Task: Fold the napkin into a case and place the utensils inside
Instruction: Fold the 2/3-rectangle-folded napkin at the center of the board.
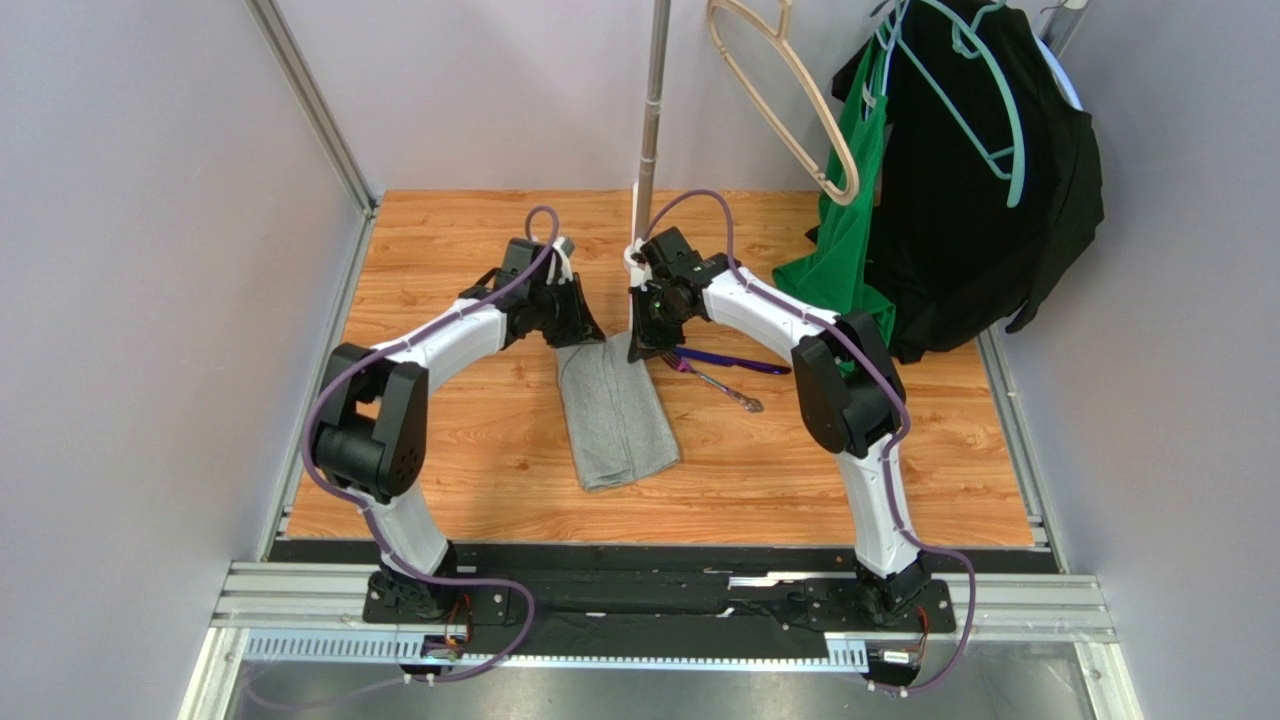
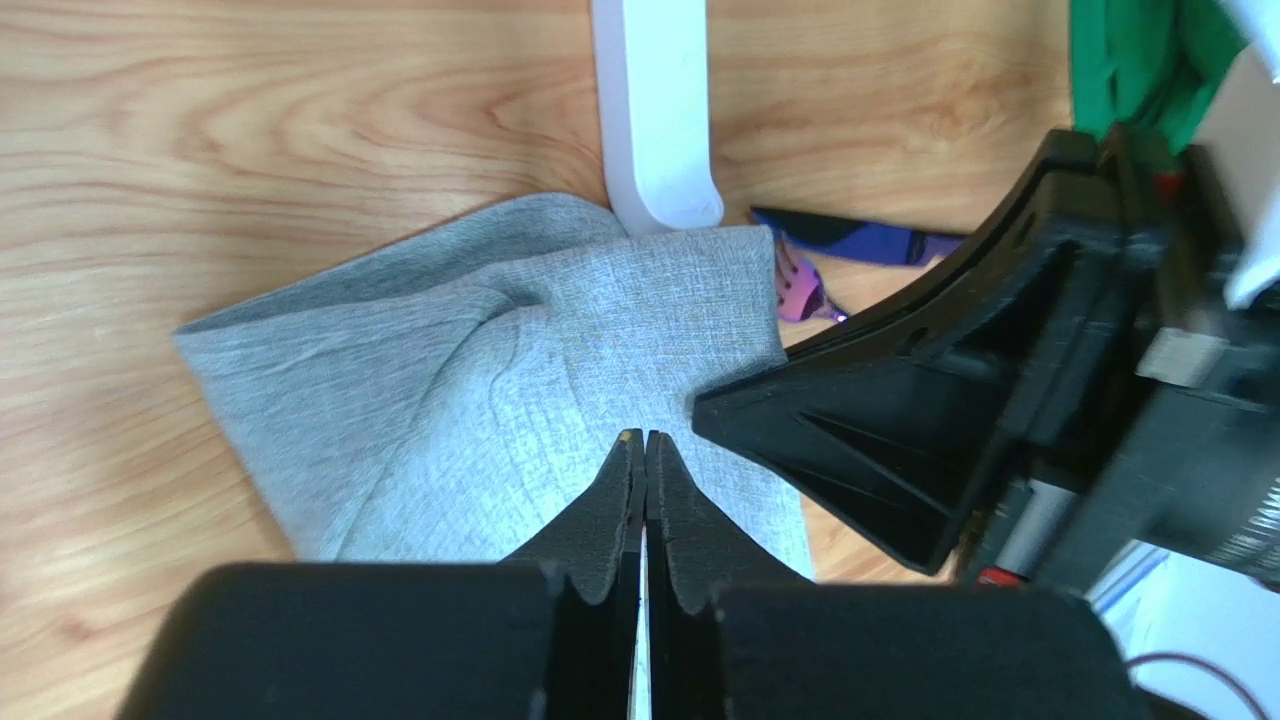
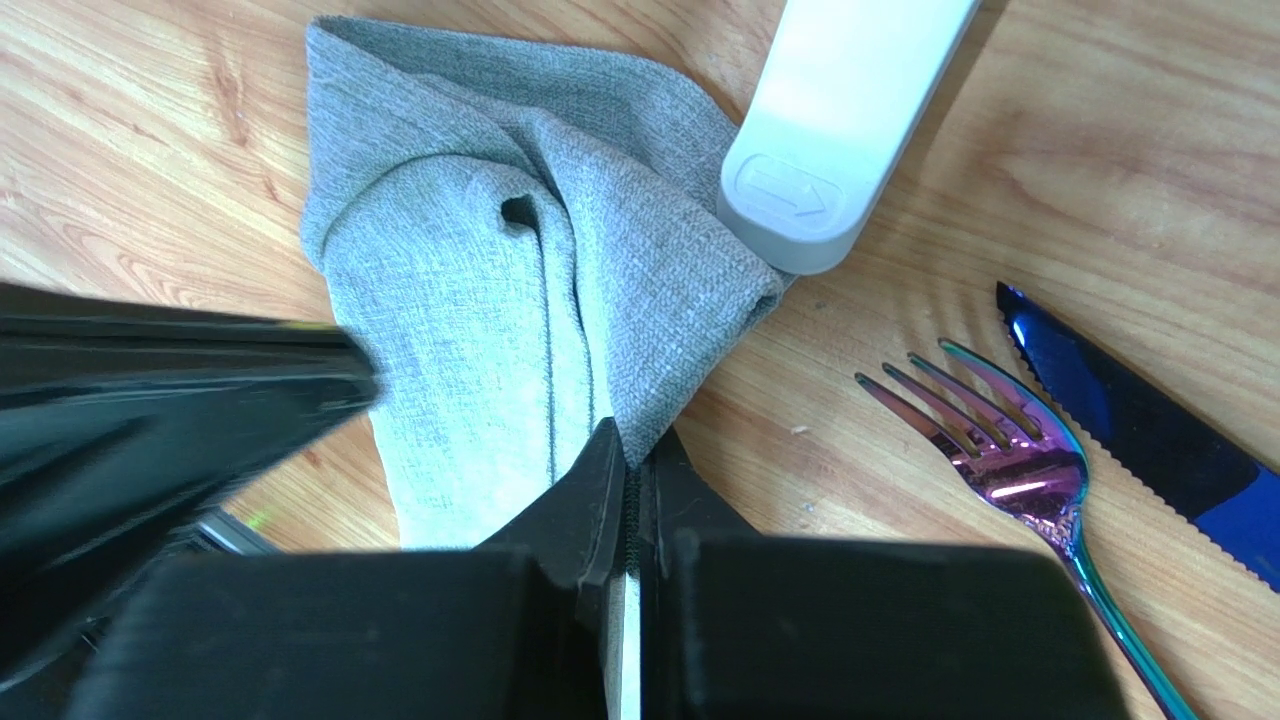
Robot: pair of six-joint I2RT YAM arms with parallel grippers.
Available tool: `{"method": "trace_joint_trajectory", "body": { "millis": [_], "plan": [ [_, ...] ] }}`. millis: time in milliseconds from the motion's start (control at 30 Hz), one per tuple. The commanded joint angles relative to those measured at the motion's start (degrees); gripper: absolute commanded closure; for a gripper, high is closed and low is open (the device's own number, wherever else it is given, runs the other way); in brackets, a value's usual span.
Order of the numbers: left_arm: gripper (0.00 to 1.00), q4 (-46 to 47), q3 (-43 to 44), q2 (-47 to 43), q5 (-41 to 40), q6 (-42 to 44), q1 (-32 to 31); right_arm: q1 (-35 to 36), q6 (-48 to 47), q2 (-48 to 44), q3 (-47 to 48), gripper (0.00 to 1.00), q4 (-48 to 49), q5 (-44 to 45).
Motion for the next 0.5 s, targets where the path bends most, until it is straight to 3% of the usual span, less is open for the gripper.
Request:
{"method": "trace_joint_trajectory", "body": {
  "millis": [0, 467],
  "plan": [
    [1.00, -3.3, -0.9, -2.7, -3.4, -0.2, 3.2, 0.0, -0.9, 0.6, 2.9, 1.00, 0.5, -0.6],
    [1.00, -0.7, 2.9, 9.7, 2.6, -4.2, 5.2, 0.9, -0.1, 1.1, 5.3, 1.00, -0.7, -0.7]
  ]
}}
